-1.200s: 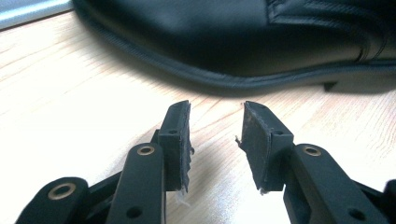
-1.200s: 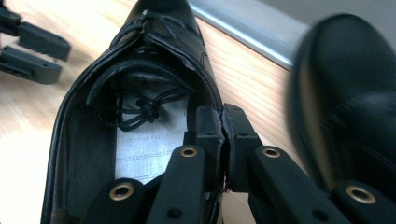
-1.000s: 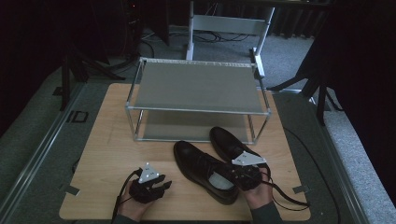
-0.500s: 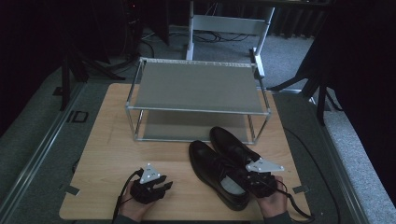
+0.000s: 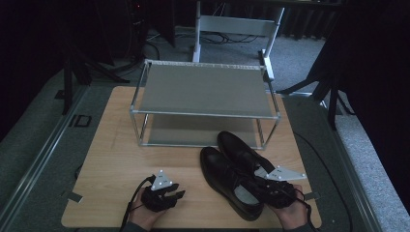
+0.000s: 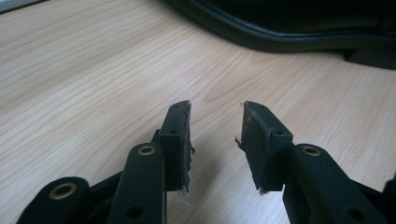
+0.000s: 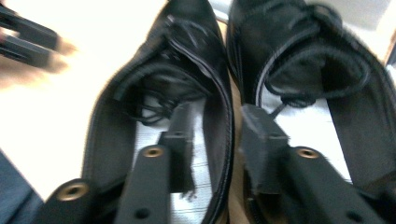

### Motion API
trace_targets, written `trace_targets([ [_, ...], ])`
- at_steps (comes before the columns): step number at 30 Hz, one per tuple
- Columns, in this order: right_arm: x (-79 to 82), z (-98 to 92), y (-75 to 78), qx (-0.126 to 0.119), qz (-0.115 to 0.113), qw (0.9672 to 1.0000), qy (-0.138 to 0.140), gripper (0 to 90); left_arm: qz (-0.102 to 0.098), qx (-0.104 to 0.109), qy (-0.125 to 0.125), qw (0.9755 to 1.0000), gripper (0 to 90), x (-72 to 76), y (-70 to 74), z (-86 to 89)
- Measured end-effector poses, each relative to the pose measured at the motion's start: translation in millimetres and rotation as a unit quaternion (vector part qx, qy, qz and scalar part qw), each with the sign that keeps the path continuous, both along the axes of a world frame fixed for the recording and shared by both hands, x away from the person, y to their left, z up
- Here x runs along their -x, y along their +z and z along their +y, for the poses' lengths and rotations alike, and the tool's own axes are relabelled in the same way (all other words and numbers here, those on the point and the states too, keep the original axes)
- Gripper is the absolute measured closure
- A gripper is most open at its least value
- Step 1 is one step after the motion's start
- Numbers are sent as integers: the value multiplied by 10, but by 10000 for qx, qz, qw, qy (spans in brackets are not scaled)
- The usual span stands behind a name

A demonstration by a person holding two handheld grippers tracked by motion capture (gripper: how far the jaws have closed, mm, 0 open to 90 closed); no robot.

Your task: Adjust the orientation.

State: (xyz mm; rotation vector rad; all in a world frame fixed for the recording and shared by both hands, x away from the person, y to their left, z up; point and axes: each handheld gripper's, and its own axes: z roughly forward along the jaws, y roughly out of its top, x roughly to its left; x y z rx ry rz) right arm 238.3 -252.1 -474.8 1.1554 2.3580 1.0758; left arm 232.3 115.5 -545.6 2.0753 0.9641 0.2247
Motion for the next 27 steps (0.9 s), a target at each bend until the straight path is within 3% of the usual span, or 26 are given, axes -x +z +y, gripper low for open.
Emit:
trace_targets([
  [5, 1, -94, 184, -110, -206, 9997, 30, 524, 10, 124, -341, 9993, 630, 2, 14, -223],
  [8, -71, -176, 201, -96, -122, 9999, -51, 503, -30, 108, -665, 9977, 631, 23, 44, -425],
  [12, -130, -262, 206, -88, -21, 9999, -134, 487, -114, 88, -1151, 9933, 633, 49, 97, -713],
  [17, -179, -337, 247, -71, 103, 9997, -192, 472, -113, 153, -1579, 9873, 638, 78, 139, -997],
  [22, -214, -343, 220, 95, 223, 9997, -84, 513, -95, 138, -1918, 9813, 645, 140, 132, -1214],
  [25, -219, -329, 185, 213, 328, 9992, -8, 563, -86, 135, -2001, 9796, 648, 156, 118, -1281],
  [27, -232, -312, 108, 397, 487, 9979, 182, 595, -77, 149, -2071, 9782, 649, 164, 114, -1352],
])
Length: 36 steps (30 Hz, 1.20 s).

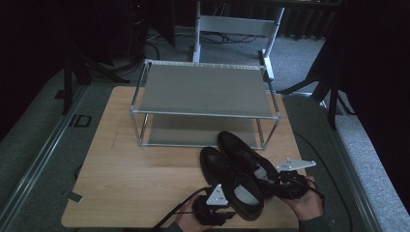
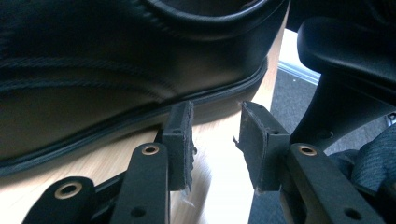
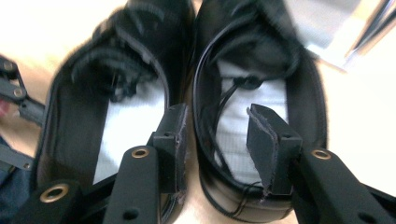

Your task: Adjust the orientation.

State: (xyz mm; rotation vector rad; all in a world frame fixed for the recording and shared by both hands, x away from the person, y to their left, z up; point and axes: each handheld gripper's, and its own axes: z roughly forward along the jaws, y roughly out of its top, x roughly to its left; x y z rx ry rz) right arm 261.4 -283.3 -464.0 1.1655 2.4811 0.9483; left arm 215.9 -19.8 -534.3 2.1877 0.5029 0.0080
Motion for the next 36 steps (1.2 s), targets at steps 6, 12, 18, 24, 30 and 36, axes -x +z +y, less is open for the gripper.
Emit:
trace_targets([
  [6, -45, 5, -55, 103, 182, 9996, 167, 740, -55, -1, -19, 10000, 652, -18, -1, -97],
  [12, -46, 25, -30, 82, 308, 9991, 283, 825, -61, 14, -13, 10000, 662, -27, 0, -104],
  [18, -7, 19, -33, 27, 329, 9990, 316, 817, -38, 36, -45, 10000, 662, -54, -2, -149],
  [24, 16, -6, 70, 46, 69, 9998, 174, 587, -35, 40, -70, 10000, 662, -63, -4, -159],
  [30, 88, 48, 144, 14, 25, 9994, 334, 578, -49, 30, -77, 10000, 659, -55, -4, -157],
  [36, 119, 98, 151, -38, 96, 9989, 448, 550, -73, 12, -91, 9999, 654, -50, -5, -151],
])
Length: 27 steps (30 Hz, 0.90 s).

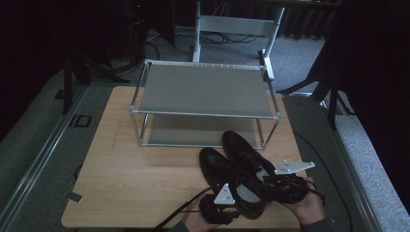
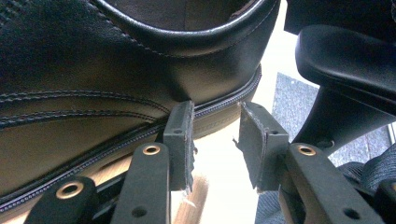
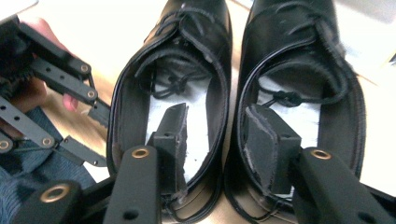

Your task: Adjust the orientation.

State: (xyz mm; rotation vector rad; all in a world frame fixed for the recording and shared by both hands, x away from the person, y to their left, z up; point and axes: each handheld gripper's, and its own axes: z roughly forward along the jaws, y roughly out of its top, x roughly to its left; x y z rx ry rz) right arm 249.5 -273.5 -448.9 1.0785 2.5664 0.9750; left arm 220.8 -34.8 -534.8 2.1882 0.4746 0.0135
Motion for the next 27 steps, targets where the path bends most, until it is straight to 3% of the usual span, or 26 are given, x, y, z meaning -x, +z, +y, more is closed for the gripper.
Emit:
trace_targets([
  [4, -32, 16, -62, 217, 136, 9997, -30, 507, -37, -75, 76, 9999, 639, -9, -11, 28],
  [6, -56, 23, -121, 360, 324, 9988, -12, 483, 22, -54, 141, 9999, 639, -41, -11, 77],
  [15, -70, 35, -111, 365, 448, 9983, -29, 427, 16, -9, 252, 9997, 638, -72, 13, 137],
  [22, -134, 82, -181, 599, 670, 9959, -105, 383, 44, 24, 256, 9997, 639, -83, 13, 143],
  [27, -194, 146, -245, 905, 921, 9915, -160, 399, 92, 56, 280, 9995, 643, -97, 13, 147],
])
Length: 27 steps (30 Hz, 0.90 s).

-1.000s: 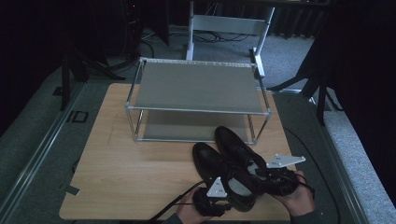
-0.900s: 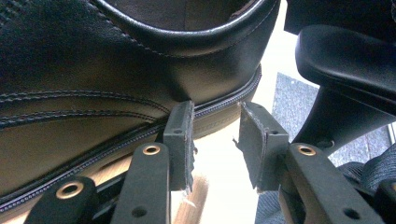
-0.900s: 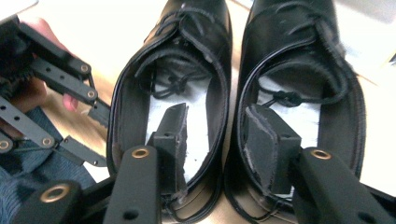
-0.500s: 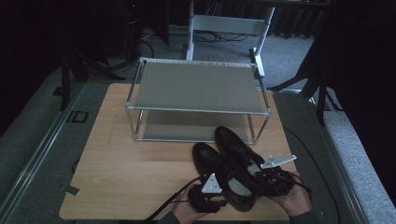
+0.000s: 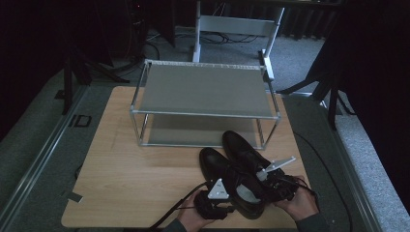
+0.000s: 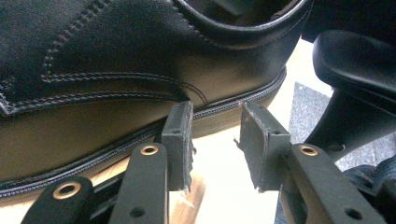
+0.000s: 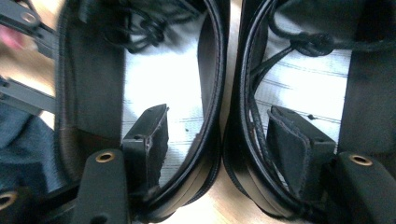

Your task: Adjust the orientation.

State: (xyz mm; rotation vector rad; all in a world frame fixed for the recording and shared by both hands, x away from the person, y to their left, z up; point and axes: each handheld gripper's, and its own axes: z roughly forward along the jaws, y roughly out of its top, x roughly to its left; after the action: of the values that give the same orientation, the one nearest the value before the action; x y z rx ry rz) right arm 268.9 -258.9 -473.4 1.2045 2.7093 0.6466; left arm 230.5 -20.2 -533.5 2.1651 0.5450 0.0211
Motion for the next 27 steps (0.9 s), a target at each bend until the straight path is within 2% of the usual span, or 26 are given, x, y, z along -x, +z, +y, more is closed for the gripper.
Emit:
trace_targets([
  [3, -25, 35, -17, 206, 56, 9998, -27, 415, 10, 15, 32, 10000, 650, -4, -1, -7],
  [8, -71, 66, -53, 280, 241, 9993, -60, 448, 2, 26, 45, 10000, 650, -8, 11, -9],
  [11, -124, 65, -82, 234, 465, 9986, -63, 497, -2, 51, 72, 10000, 650, -17, 24, -18],
  [17, -180, 52, -90, 175, 753, 9970, 47, 673, -45, 130, 89, 9999, 650, -36, 43, -22],
  [22, -180, 59, -91, 285, 671, 9973, 69, 742, -64, 148, 95, 9998, 651, -48, 52, -26],
  [27, -133, 117, -75, 447, 418, 9981, 53, 787, -61, 129, 113, 9998, 651, -71, 55, -23],
])
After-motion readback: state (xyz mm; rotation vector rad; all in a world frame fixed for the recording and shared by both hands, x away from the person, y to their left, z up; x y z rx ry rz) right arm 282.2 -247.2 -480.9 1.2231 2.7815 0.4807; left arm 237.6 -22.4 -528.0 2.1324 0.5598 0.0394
